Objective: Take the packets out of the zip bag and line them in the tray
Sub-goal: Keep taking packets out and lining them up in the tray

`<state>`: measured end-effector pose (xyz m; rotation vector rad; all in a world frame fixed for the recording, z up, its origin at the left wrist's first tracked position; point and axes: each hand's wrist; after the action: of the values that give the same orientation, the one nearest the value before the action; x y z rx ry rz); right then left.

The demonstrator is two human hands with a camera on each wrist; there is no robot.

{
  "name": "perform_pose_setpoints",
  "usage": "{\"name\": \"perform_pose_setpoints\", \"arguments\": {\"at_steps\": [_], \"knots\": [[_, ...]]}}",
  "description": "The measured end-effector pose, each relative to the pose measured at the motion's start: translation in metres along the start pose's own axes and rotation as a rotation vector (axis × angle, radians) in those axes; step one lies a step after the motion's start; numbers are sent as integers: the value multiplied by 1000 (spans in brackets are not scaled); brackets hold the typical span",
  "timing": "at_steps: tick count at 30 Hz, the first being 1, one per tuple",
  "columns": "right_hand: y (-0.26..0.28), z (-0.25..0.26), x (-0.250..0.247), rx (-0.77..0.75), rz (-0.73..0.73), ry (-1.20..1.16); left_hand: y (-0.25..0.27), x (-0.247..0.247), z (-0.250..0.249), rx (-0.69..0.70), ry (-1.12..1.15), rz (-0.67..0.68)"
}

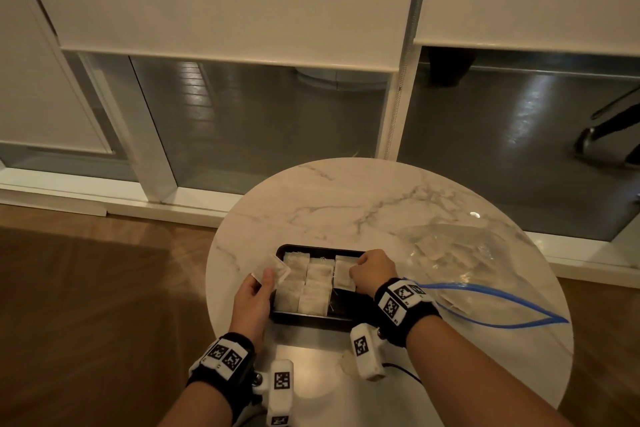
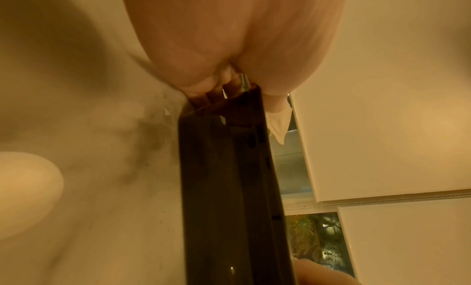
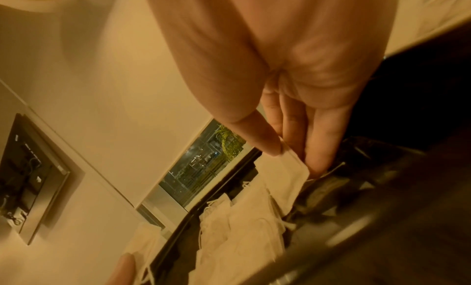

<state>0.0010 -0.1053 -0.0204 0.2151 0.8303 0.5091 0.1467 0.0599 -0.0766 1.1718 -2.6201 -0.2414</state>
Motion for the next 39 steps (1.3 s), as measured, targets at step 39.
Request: {"name": "perform_pose_setpoints", "arguments": {"at_steps": [39], "knots": [[-3,-8,-15,-118,-156,-74,16,7,-25,99,-42,-92]]}}
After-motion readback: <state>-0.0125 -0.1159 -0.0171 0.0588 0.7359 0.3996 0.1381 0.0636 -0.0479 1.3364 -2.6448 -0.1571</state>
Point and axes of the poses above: each hand's wrist, its own y-axis away from the middle knuckle, its own x-axis out of the palm, z = x × y, and after that the axes turned 5 degrees about z, right-handed
